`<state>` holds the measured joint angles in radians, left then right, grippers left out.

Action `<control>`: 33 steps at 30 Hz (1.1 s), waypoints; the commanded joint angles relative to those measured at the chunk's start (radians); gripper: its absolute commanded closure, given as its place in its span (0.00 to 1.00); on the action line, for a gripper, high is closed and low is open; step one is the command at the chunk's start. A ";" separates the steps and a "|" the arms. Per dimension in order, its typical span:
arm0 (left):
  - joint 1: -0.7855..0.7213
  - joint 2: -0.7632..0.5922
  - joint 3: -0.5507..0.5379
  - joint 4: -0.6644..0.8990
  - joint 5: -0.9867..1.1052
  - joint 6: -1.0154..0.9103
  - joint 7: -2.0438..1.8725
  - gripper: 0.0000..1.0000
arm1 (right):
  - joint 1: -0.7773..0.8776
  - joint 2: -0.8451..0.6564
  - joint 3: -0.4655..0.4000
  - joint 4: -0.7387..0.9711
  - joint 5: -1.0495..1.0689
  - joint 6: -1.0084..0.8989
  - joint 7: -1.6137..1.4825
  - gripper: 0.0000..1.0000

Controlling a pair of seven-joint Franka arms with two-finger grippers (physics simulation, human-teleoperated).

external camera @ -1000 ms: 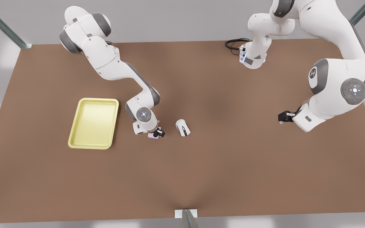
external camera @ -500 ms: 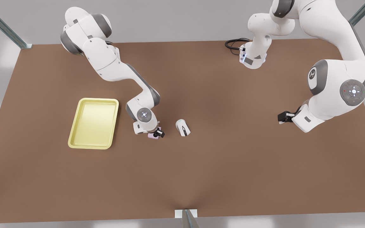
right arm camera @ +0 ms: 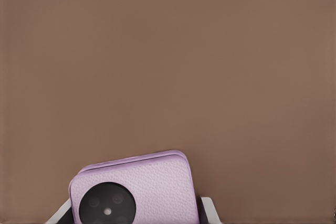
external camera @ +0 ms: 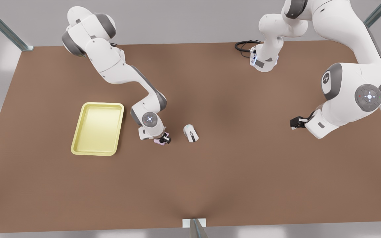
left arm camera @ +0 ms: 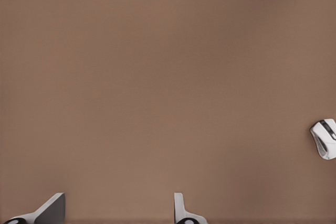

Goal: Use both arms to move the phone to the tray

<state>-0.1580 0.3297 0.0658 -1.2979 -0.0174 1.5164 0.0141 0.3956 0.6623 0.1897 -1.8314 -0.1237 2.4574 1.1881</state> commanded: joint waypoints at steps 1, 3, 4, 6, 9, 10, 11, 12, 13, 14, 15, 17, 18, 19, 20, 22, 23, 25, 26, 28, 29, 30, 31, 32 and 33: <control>0.000 -0.001 0.000 0.002 0.001 -0.001 0.000 0.00 | -0.004 -0.016 0.001 -0.006 -0.002 -0.014 -0.013 0.20; 0.000 -0.003 0.000 0.002 -0.001 -0.001 0.000 0.00 | -0.035 -0.058 0.001 -0.049 -0.002 -0.014 -0.059 0.20; 0.000 -0.003 0.000 0.002 -0.001 -0.001 0.000 0.00 | -0.040 -0.067 0.001 -0.052 -0.002 -0.014 -0.065 0.20; 0.000 -0.004 0.000 0.002 -0.001 -0.001 0.000 0.00 | -0.072 -0.096 0.002 -0.089 -0.002 -0.014 -0.122 0.20; -0.002 -0.004 0.000 0.002 -0.001 -0.002 0.000 0.00 | -0.181 -0.193 0.002 -0.203 -0.001 -0.014 -0.304 0.20; 0.000 -0.008 0.000 0.000 -0.001 -0.002 0.000 0.00 | -0.207 -0.213 0.002 -0.227 -0.001 -0.012 -0.346 0.20; -0.002 -0.008 0.000 0.002 -0.001 -0.002 0.000 0.00 | -0.238 -0.237 0.002 -0.253 0.001 -0.012 -0.395 0.20; -0.002 -0.008 0.000 0.000 -0.001 -0.004 0.000 0.00 | -0.277 -0.279 0.002 -0.299 0.004 -0.012 -0.467 0.20; -0.002 -0.008 0.000 0.000 -0.001 -0.004 0.000 0.00 | -0.319 -0.323 -0.001 -0.347 0.006 -0.012 -0.544 0.20; -0.002 -0.008 0.000 0.000 -0.001 -0.004 0.000 0.00 | -0.366 -0.363 -0.003 -0.394 0.010 -0.011 -0.617 0.20; -0.002 -0.006 0.000 0.000 -0.001 -0.002 0.000 0.00 | -0.412 -0.385 -0.003 -0.442 0.012 0.000 -0.679 0.20; 0.000 -0.006 0.000 0.000 -0.002 -0.002 0.000 0.00 | -0.443 -0.431 -0.041 -0.503 0.013 0.006 -0.771 0.20; -0.002 -0.004 0.000 0.000 -0.003 -0.002 0.000 0.00 | -0.443 -0.448 -0.085 -0.525 0.013 0.006 -0.832 0.20; 0.000 -0.003 0.000 0.000 -0.003 -0.002 0.000 0.00 | -0.465 -0.452 -0.111 -0.548 0.015 0.009 -0.892 0.20; 0.000 -0.003 -0.001 0.000 -0.003 -0.002 0.000 0.00 | -0.472 -0.467 -0.118 -0.608 0.015 0.084 -0.917 0.20; 0.000 -0.003 0.000 0.000 -0.003 -0.002 0.001 0.00 | -0.485 -0.467 -0.142 -0.623 0.015 0.095 -0.961 0.00; 0.000 -0.003 0.000 0.000 -0.002 -0.002 0.001 0.00 | -0.483 -0.460 -0.145 -0.620 0.015 0.095 -0.961 0.00; 0.000 -0.003 0.000 0.000 -0.001 -0.002 0.001 0.00 | -0.483 -0.457 -0.145 -0.615 0.015 0.095 -0.961 0.00; -0.002 -0.004 0.000 0.002 -0.001 -0.002 0.000 0.00 | -0.483 -0.461 -0.145 -0.612 0.015 0.092 -0.961 0.00; 0.000 -0.009 0.000 0.000 -0.001 -0.004 0.000 0.00 | -0.468 -0.467 -0.150 -0.531 0.015 0.034 -0.980 0.00; -0.002 -0.009 0.000 0.002 0.001 -0.004 0.000 0.00 | -0.402 -0.477 -0.170 -0.390 0.012 -0.145 -0.981 0.00; 0.000 -0.009 0.002 0.000 0.001 -0.004 -0.002 0.00 | -0.319 -0.478 -0.196 -0.146 0.009 -0.420 -0.989 0.00; -0.002 -0.009 0.002 0.002 0.001 -0.004 -0.002 0.00 | -0.216 -0.469 -0.286 0.035 0.015 -0.572 -1.018 0.00; -0.002 -0.009 0.002 0.000 0.001 -0.004 -0.002 0.00 | -0.227 -0.463 -0.271 0.190 0.021 -0.681 -1.032 0.00; 0.000 -0.009 0.000 0.002 0.001 -0.002 0.001 0.00 | -0.265 -0.443 -0.260 0.355 0.097 -0.830 -1.085 0.00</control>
<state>-0.1583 0.3223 0.0663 -1.2970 -0.0179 1.5138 0.0141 0.1460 0.2034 -0.0659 -1.6051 -0.0791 2.1194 0.5019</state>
